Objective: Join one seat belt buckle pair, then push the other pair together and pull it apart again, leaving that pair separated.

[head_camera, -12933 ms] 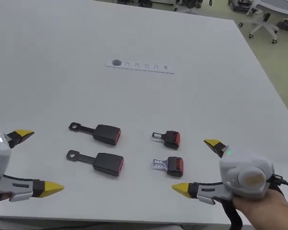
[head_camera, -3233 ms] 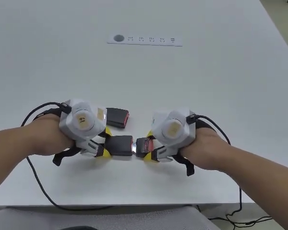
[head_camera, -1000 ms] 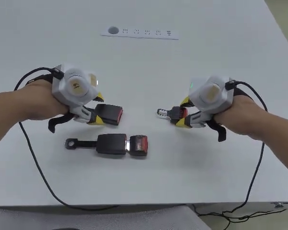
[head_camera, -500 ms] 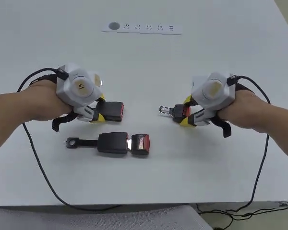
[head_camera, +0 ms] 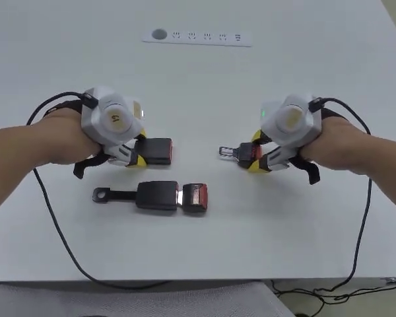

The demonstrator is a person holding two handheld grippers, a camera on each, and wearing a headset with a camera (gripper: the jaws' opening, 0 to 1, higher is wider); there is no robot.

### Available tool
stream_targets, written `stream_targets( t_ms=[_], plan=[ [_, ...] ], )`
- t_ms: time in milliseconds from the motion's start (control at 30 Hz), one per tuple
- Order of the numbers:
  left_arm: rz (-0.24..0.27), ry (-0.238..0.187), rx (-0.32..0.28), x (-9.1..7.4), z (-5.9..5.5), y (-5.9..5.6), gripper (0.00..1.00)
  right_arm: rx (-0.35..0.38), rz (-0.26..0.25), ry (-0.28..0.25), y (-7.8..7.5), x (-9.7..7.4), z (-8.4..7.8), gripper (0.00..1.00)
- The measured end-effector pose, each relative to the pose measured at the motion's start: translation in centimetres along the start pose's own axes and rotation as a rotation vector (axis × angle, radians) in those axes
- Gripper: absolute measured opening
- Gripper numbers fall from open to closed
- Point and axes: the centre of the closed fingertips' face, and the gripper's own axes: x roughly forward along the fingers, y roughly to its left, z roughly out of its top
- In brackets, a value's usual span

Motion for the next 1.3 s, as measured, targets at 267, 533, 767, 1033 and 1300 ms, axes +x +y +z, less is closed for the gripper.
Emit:
stream_targets(
  t_ms=[267,533,767,1033,1300],
  plan=[
    [-0.006,-0.005,-0.013,0.2,0.1,0.0,0.32,0.0,-0.004,-0.049,0.7,1.2,3.1,0.31],
    [-0.007,-0.018,-0.019,0.2,0.1,-0.1,0.32,-0.03,0.008,-0.1,1.6,3.2,7.1,0.31],
    [-0.019,-0.01,0.008,0.2,0.2,-0.2,0.32,-0.039,0.006,-0.113,1.7,3.7,8.7,0.31],
    [-0.03,-0.009,0.031,0.3,0.2,-0.1,0.32,-0.093,0.028,-0.11,1.9,3.9,9.1,0.31],
    [-0.054,-0.015,0.054,0.5,0.1,0.1,0.31,-0.103,0.063,-0.142,1.9,4.7,9.8,0.3]
  ],
)
